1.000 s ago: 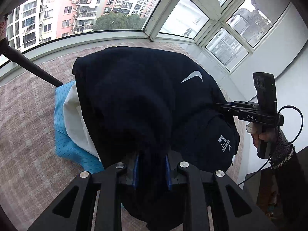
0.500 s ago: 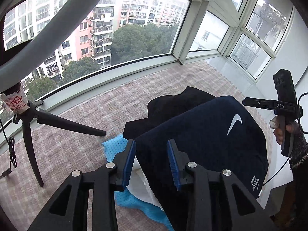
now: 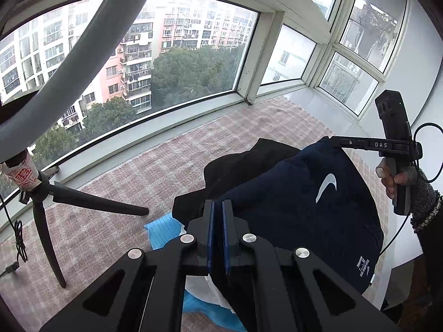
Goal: Fold clothes
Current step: 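Carry the folded sweatshirt to the clothes stack and lower it on top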
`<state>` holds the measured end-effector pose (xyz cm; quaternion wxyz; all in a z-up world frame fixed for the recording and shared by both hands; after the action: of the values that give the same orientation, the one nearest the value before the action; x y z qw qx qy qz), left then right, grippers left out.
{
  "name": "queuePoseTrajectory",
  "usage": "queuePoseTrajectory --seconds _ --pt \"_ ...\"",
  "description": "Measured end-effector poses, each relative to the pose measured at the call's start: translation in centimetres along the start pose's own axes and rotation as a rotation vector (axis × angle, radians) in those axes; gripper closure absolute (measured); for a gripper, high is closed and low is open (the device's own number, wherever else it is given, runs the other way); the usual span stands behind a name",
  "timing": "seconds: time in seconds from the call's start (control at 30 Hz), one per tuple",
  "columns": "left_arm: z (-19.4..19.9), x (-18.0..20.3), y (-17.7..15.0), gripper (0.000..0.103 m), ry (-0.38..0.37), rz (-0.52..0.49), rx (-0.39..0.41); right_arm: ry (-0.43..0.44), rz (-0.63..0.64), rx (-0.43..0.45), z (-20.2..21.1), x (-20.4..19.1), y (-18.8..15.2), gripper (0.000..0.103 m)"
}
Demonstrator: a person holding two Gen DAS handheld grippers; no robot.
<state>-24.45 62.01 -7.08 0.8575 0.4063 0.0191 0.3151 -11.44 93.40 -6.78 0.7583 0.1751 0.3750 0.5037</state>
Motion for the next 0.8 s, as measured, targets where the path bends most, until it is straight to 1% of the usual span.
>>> queuePoseTrajectory --seconds 0.03,0.07,0.13,0.17,0.2,0.23,0.27,0.3,0.37,0.4,0.43,0.47,0.5,0.53,0.57,0.63,0.67,0.7,0.73,0.77,0.8 --pt "0.4 0.1 0.4 0.098 0.01 -0.016 0.023 -0.009 0.028 0.016 0.3 -0.5 0.4 0.101" --pt "0.8 0.2 0.8 0.098 0.02 -0.032 0.046 -0.038 0.063 0.021 0.0 -0.9 0.8 0.101" --pt "-0.8 -0.1 1.4 0.098 0.035 -0.058 0.038 -0.119 0.141 0.015 -1.3 -1.4 1.4 0.101" --pt "-2.6 -0.5 1.3 0.098 0.083 -0.076 -0.011 -0.17 0.156 -0.019 -2.6 -1.1 1.3 0.101" --pt "-4.4 -0.9 1.2 0.098 0.131 -0.093 -0.061 -0.205 0.152 -0.073 -4.1 -0.5 0.8 0.101" --pt "-5.9 -1.2 0.9 0.099 0.19 -0.109 -0.104 -0.23 0.145 -0.129 -5.4 0.1 0.2 0.1" --pt "-6.6 -1.4 0.5 0.099 0.235 -0.127 -0.128 -0.247 0.141 -0.158 -6.1 0.4 -0.2 0.1" --pt "-6.1 -1.5 0.5 0.098 0.249 -0.121 -0.12 -0.261 0.14 -0.155 -6.0 0.4 -0.5 0.096" --pt "-4.9 -1.8 0.6 0.098 0.277 -0.107 -0.103 -0.266 0.144 -0.115 -4.2 -0.2 -0.6 0.092" --pt "-3.4 -1.5 0.7 0.098 0.254 -0.095 -0.071 -0.279 0.155 -0.082 -2.7 -0.7 -0.6 0.08" --pt "-1.9 -1.2 0.9 0.098 0.229 -0.082 -0.039 -0.3 0.17 -0.046 -1.1 -1.4 -0.7 0.07" --pt "-0.4 -0.4 0.7 0.096 0.187 -0.075 -0.014 -0.321 0.184 -0.01 0.5 -2.0 -0.8 0.07" --pt "0.7 0.4 0.1 0.093 0.118 -0.07 0.0 -0.3 0.202 0.02 1.9 -3.0 -1.2 0.07" --pt "1.7 1.3 -0.4 0.089 0.048 -0.066 0.014 -0.255 0.222 0.045 3.1 -4.1 -1.8 0.07" --pt "2.1 2.3 -1.5 0.083 -0.041 -0.075 0.001 -0.204 0.236 0.064 4.0 -5.3 -2.8 0.07" --pt "1.1 4.0 -3.6 0.082 -0.139 -0.135 -0.066 -0.1 0.275 0.055 4.6 -7.4 -4.9 0.07" --pt "0.0 4.4 -4.6 0.082 -0.095 -0.201 -0.095 -0.088 0.315 0.03 4.3 -8.0 -6.2 0.07" --pt "-1.3 3.8 -5.3 0.082 -0.021 -0.233 -0.134 -0.098 0.365 -0.006 3.7 -8.3 -7.6 0.071" --pt "-2.7 3.3 -6.0 0.082 0.055 -0.264 -0.174 -0.161 0.416 -0.059 2.8 -8.0 -8.8 0.071" --pt "-2.9 2.1 -5.9 0.081 0.046 -0.204 -0.202 -0.229 0.429 -0.109 2.1 -7.1 -9.6 0.071" --pt "-2.3 0.9 -5.4 0.081 0.019 -0.123 -0.202 -0.281 0.418 -0.15 1.8 -5.9 -10.2 0.071"
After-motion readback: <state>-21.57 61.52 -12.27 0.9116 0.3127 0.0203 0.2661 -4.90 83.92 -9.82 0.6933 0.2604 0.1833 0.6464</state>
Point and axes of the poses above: each gripper's, at about its wrist camera, not at the fingertips, and z roughly against the way its jaws point, x to its right, y to its top, the point moved 1 cm from there along -z, roughly the way its jaws point, and after that the axes turned 5 degrees about x, right-handed, at the moved point
